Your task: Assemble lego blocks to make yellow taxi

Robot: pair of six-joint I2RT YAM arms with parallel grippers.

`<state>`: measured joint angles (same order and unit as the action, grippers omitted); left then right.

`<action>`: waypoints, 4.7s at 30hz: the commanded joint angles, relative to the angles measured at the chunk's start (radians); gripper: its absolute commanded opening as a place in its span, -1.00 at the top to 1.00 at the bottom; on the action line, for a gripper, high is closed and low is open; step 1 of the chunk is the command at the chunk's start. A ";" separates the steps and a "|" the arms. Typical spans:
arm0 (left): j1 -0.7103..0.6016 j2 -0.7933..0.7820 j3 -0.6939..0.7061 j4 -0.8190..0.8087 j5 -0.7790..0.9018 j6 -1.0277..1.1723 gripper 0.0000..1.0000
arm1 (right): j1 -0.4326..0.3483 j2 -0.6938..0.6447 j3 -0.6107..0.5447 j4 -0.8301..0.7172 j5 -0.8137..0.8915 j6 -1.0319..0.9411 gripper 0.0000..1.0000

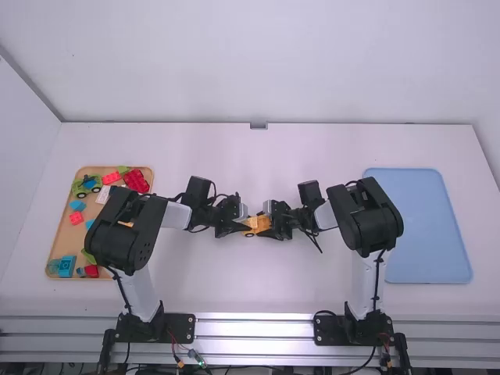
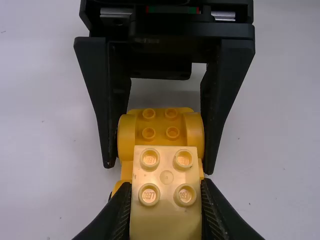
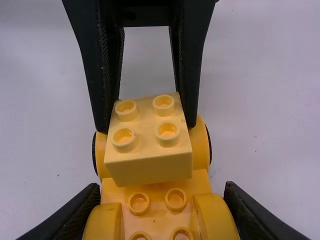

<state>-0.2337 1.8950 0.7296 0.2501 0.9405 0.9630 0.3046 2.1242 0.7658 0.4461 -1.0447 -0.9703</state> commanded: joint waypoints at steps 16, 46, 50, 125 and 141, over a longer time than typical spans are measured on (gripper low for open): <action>0.021 -0.067 0.053 -0.053 -0.014 -0.109 -0.87 | -0.003 0.015 0.007 -0.012 0.048 0.005 0.09; -0.042 -0.029 0.064 -0.116 -0.104 -0.155 0.96 | -0.005 0.015 0.007 -0.013 0.048 0.005 0.10; -0.041 -0.029 0.064 -0.162 -0.177 -0.155 0.96 | -0.003 0.015 0.007 -0.013 0.047 0.005 0.10; 0.508 -0.312 0.361 -0.856 -0.941 -1.157 -0.98 | 0.025 -0.751 0.007 -0.625 0.601 0.090 -0.97; 0.641 -0.174 0.360 -0.874 -1.025 -0.717 -0.81 | 0.016 -0.752 0.008 -0.541 0.658 0.136 -0.97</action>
<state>0.3752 1.6901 1.0927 -0.6182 -0.1040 0.1577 0.3222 1.3899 0.7712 -0.0967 -0.4080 -0.8574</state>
